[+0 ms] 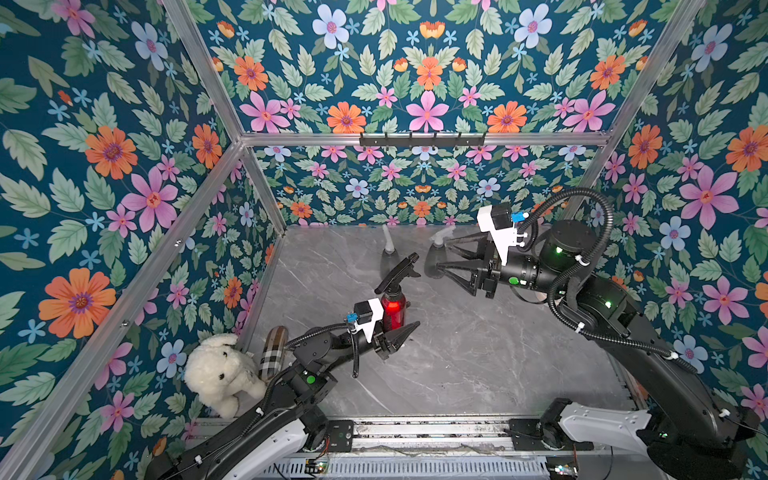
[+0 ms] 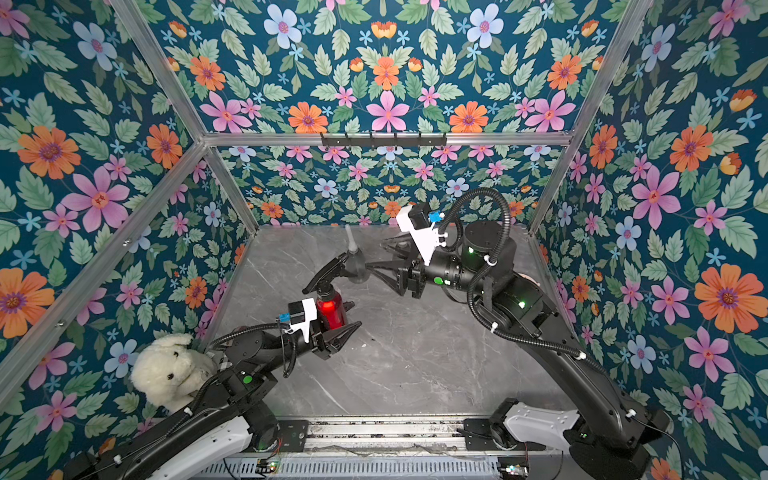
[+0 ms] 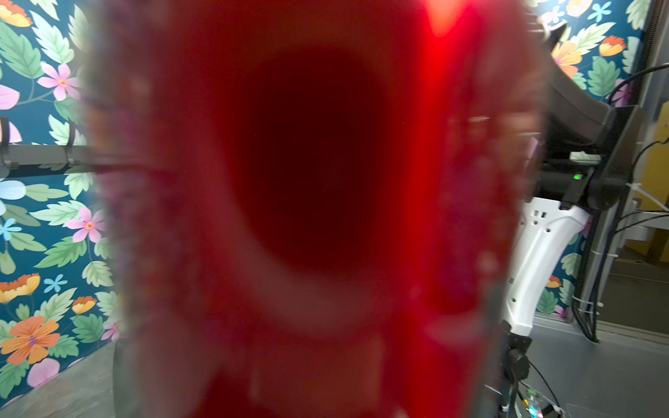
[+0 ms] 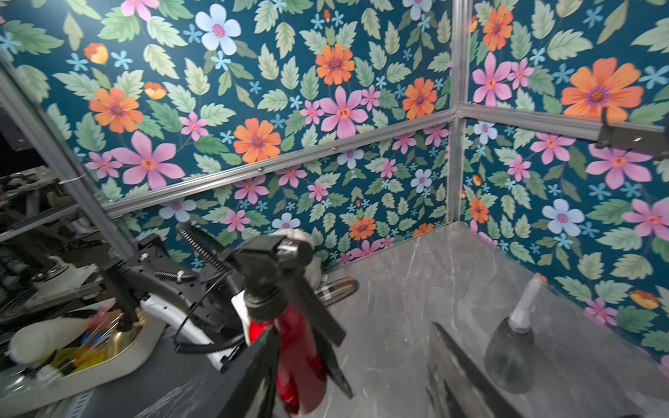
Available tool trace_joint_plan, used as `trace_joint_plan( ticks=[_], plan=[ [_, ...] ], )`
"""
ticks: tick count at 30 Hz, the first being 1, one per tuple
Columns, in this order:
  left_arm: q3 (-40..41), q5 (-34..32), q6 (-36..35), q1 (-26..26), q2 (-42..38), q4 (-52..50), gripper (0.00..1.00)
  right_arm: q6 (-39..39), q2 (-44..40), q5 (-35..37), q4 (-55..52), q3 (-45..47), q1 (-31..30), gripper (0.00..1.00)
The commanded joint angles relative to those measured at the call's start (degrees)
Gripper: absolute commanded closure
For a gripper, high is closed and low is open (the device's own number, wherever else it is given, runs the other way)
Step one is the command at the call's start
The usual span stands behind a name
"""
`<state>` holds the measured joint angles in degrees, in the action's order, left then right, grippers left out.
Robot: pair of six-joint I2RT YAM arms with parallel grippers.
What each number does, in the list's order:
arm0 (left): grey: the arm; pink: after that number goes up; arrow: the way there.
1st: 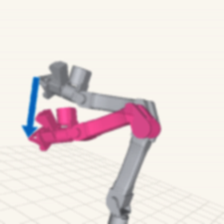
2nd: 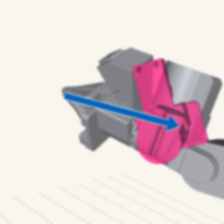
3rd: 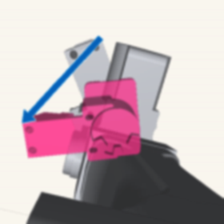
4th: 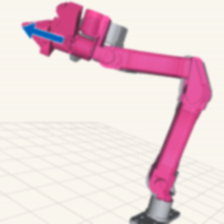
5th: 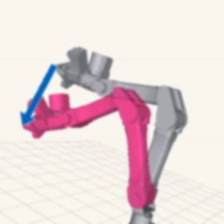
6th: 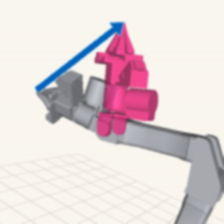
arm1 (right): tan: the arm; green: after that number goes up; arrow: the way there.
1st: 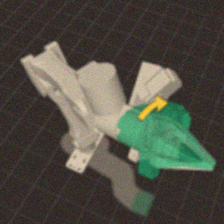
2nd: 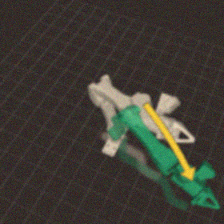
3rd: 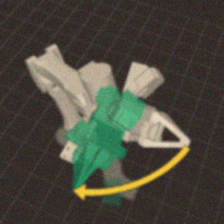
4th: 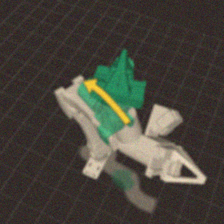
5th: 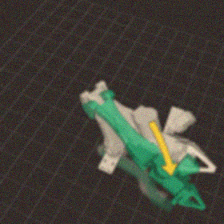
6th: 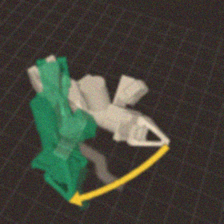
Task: Attach spray nozzles to spray bottles
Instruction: Screw the spray nozzle on the spray bottle.
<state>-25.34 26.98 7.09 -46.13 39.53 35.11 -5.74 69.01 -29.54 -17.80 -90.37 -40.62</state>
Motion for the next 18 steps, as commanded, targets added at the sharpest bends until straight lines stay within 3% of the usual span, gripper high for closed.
trace_joint_plan(
  ticks=[1, 10, 18],
  plan=[
    [-0.22, 2.72, 0.11, 0.04, 0.27, 3.05, 1.0, 2.37, 3.06, 2.41, -4.36, -3.41, 0.17, 0.35],
    [-0.5, 3.48, 0.6, 0.05, 0.73, 3.24, 1.0, 3.77, 10.88, -4.41, -10.83, -11.34, 0.13, 0.3],
    [-0.23, 1.28, 0.33, 0.03, 0.95, 3.26, 1.0, 5.23, 10.01, -6.13, -12.26, -9.32, -2.93, 0.3]
  ],
)
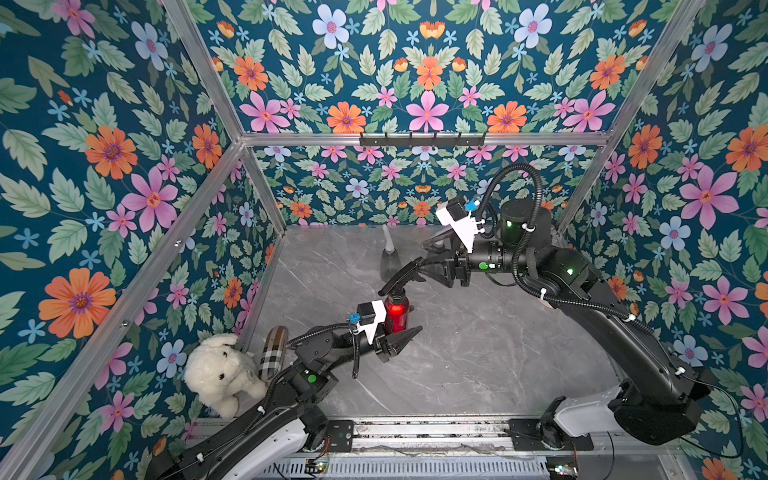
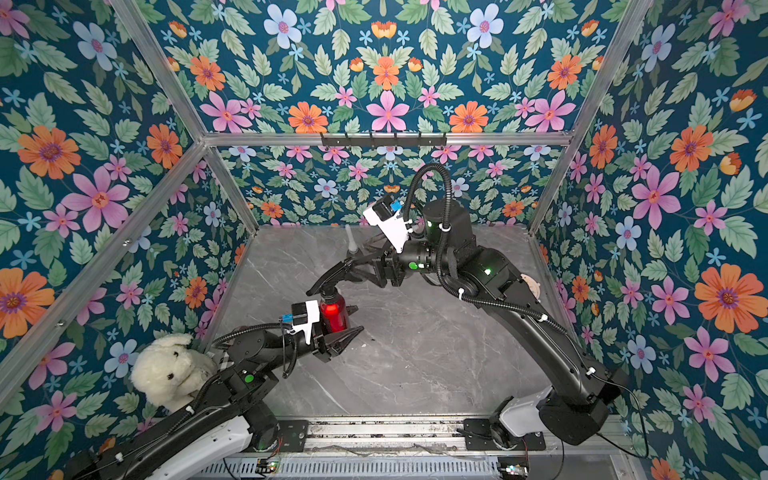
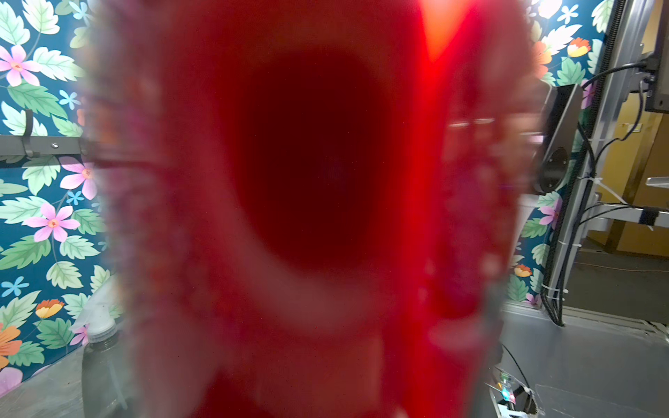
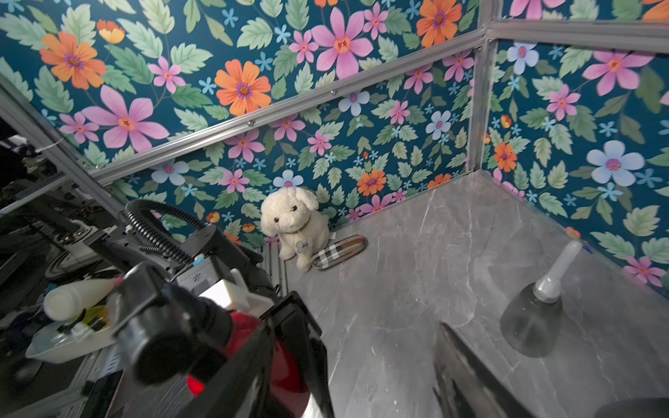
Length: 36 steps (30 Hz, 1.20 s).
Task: Attach spray nozzles to spray bottles
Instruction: Screw the spray nozzle on the spray bottle.
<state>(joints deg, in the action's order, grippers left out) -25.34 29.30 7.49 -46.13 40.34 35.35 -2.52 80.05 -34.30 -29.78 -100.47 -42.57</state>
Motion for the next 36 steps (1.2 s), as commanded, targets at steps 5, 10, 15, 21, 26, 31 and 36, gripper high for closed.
trace_joint_plan(
  ticks=[5, 10, 15, 21, 26, 31, 36],
  plan=[
    [-0.23, -1.74, -0.19, 0.07, 0.61, 2.88, 1.0, 3.55, -3.81, -0.25, 0.67, 3.85, -5.76, 0.28],
    [-0.35, -1.08, -0.19, 0.09, 0.71, 3.01, 1.0, 5.32, -4.52, 5.02, 0.1, 5.04, -8.9, 0.27],
    [-0.23, 0.05, 0.05, 0.1, 0.44, 3.24, 1.0, 7.03, -3.86, 5.4, 0.43, 5.54, -8.26, 0.27],
    [-0.23, 1.56, 0.47, 0.09, 0.53, 3.66, 1.0, 6.7, -2.65, -2.56, 4.03, 5.04, -7.75, 0.27],
    [-0.15, 2.07, 0.59, 0.14, 0.27, 3.72, 1.0, 5.21, -1.71, -7.85, 6.19, 4.35, -6.94, 0.29],
    [-0.15, 2.35, 0.53, 0.1, 0.35, 3.75, 1.0, 4.46, 0.05, -9.82, 6.14, 2.83, -6.92, 0.32],
    [-0.17, 2.61, 0.51, 0.08, 0.61, 3.75, 1.0, 4.29, 1.37, -11.2, 5.87, 1.46, -6.92, 0.38]
  ],
)
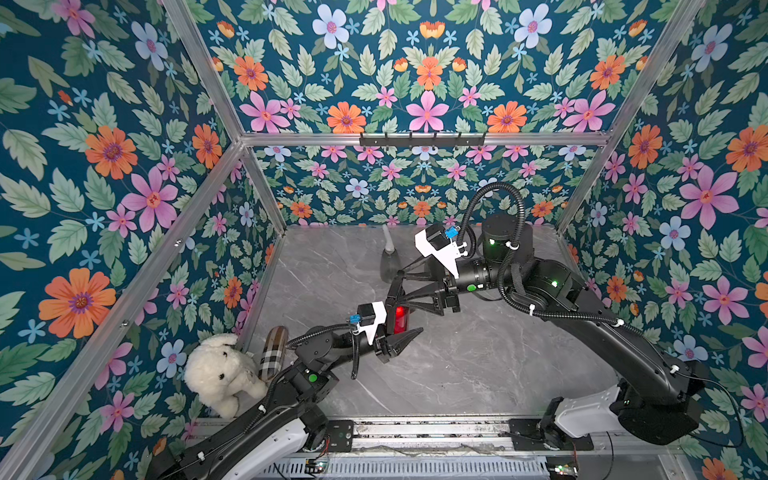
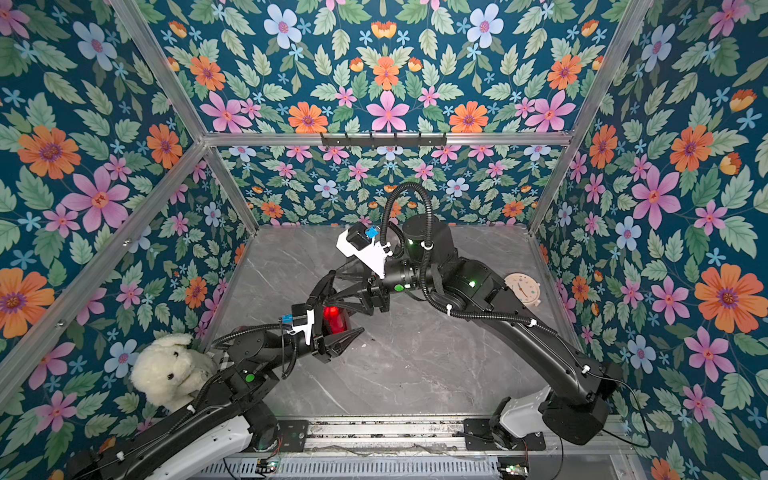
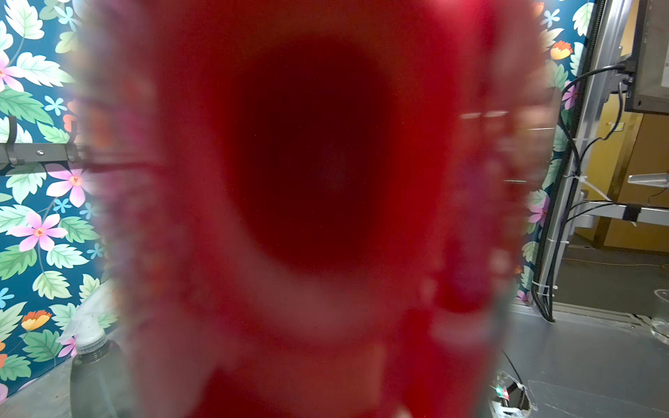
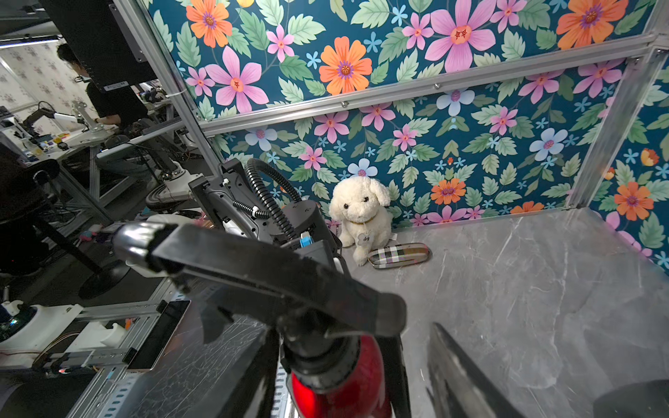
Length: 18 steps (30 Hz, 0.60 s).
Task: Attach spray nozzles to spray bottles
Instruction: Screw the spray nozzle on the spray bottle.
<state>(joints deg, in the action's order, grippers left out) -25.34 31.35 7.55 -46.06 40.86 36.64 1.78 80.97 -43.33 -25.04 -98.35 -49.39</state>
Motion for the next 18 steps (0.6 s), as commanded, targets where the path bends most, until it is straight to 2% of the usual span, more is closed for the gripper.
trace_joint_plan(
  ticks=[1, 8, 14, 18],
  plan=[
    [-0.15, 0.47, 0.45, 0.01, 0.1, 2.5, 1.0, -0.15, 0.58, -2.45, 1.28, -0.71, -0.11, 0.39],
    [-0.15, 0.03, 0.35, 0.03, 0.44, 2.42, 1.0, -0.14, 0.81, -2.74, 1.48, -0.29, -0.7, 0.48],
    [-0.15, -0.43, 0.27, 0.09, 0.51, 2.52, 1.0, -0.02, 0.77, -2.11, 1.66, 0.5, -1.11, 0.51],
    [-0.25, -0.59, 0.27, 0.01, 0.53, 2.52, 1.0, -0.45, 0.59, -1.68, 2.75, 1.48, -1.26, 0.58]
  ],
)
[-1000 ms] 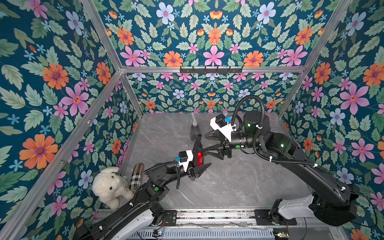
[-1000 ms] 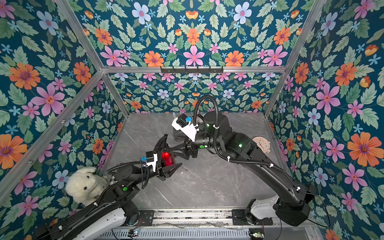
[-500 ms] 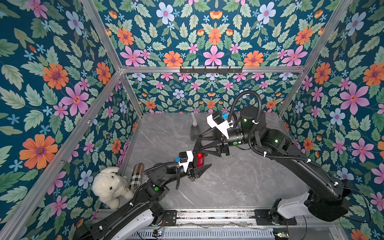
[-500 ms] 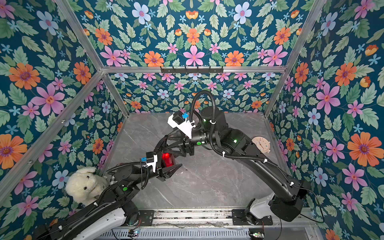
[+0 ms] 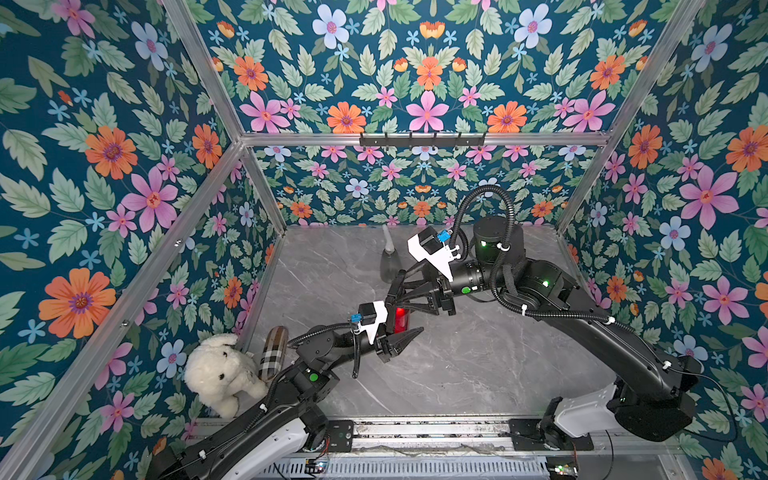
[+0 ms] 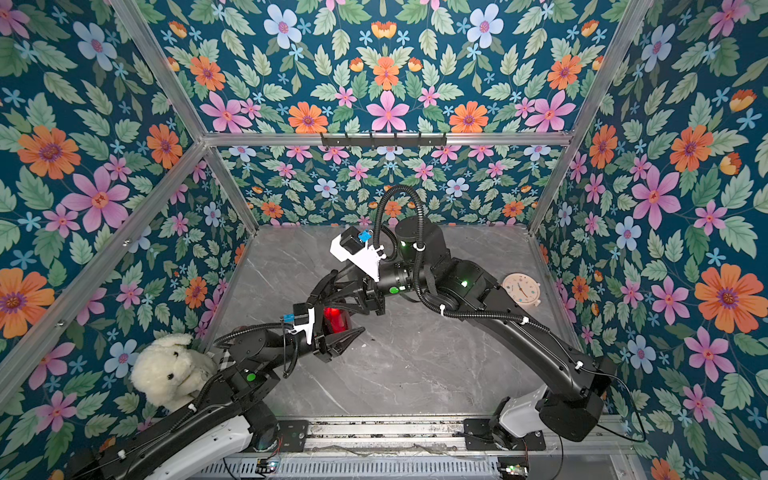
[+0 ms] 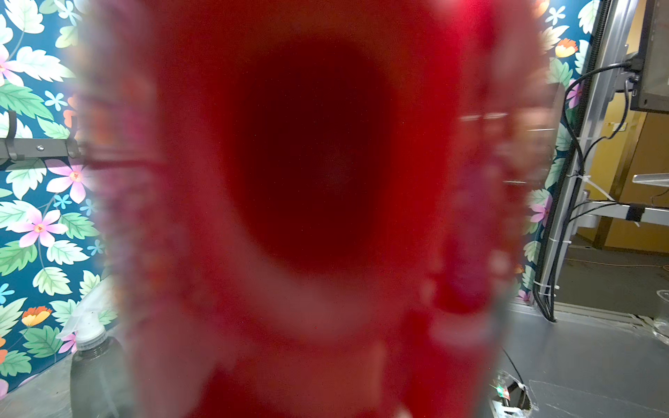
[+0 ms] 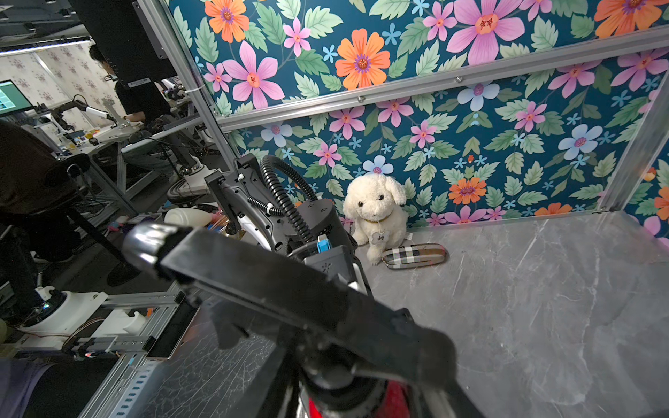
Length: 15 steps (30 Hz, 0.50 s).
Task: Attach spray nozzles to spray bottles
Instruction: Screw the spray nozzle on the spray bottle.
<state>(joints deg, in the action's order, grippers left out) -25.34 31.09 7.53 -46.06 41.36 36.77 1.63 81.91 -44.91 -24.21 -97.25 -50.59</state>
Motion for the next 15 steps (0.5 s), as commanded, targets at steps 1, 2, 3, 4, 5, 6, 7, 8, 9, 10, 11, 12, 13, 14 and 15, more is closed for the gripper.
trace_joint_plan(
  ticks=[1, 2, 3, 4, 5, 6, 7, 8, 9, 10, 11, 12, 13, 14, 15],
  plan=[
    [-0.23, -0.5, 0.29, 0.03, 0.03, 2.42, 1.0, -0.39, -0.35, -0.02, 2.18, 0.53, -0.1, 0.61],
    [-0.18, -0.71, 0.29, 0.02, -0.09, 2.46, 1.0, -0.53, -0.43, 0.14, 2.52, 0.77, -0.2, 0.62],
    [-0.18, -1.02, 0.29, 0.02, -0.08, 2.38, 1.0, -0.64, -0.6, 0.58, 2.73, 1.04, -0.25, 0.65],
    [-0.2, -1.41, 0.29, 0.03, -0.14, 2.36, 1.0, -0.66, -0.77, 0.97, 3.0, 1.31, -0.42, 0.66],
    [-0.15, -1.73, 0.2, 0.07, -0.22, 2.3, 1.0, -0.66, -0.95, 1.6, 3.23, 1.66, -0.6, 0.67],
    [-0.15, -2.18, 0.12, 0.02, -0.3, 2.23, 1.0, -0.87, -1.13, 2.44, 3.61, 1.95, -0.81, 0.68],
    [-0.21, -2.48, 0.04, 0.09, -0.32, 2.09, 1.0, -0.86, -1.22, 3.12, 3.68, 2.14, -0.97, 0.69],
    [-0.15, -2.78, -0.02, 0.03, -0.32, 2.16, 1.0, -0.88, -1.31, 4.01, 3.78, 2.32, -1.28, 0.7],
    [-0.15, -3.2, -0.06, 0.01, -0.34, 2.12, 1.0, -0.99, -1.47, 4.54, 4.03, 2.62, -1.49, 0.71],
    [-0.17, -3.72, -0.06, 0.06, -0.32, 2.23, 1.0, -1.22, -1.55, 5.32, 4.28, 2.88, -1.59, 0.72],
    [-0.16, -4.23, -0.08, 0.01, -0.4, 2.2, 1.0, -1.51, -1.66, 6.5, 4.51, 3.18, -1.88, 0.73],
    [-0.15, -4.65, -0.14, 0.03, -0.47, 2.25, 1.0, -1.78, -1.75, 7.64, 4.56, 3.42, -2.19, 0.74],
    [-0.19, -5.19, -0.15, 0.06, -0.49, 2.21, 1.0, -2.14, -1.84, 9.03, 4.8, 3.75, -2.57, 0.74],
    [-0.23, -5.8, -0.21, 0.02, -0.56, 2.1, 1.0, -2.69, -1.93, 11.49, 5.11, 4.14, -3.26, 0.74],
    [-0.36, -6.42, -0.32, 0.01, -0.58, 1.87, 1.0, -2.91, -1.93, 14.18, 4.98, 4.31, -4.1, 0.74]
  ],
)
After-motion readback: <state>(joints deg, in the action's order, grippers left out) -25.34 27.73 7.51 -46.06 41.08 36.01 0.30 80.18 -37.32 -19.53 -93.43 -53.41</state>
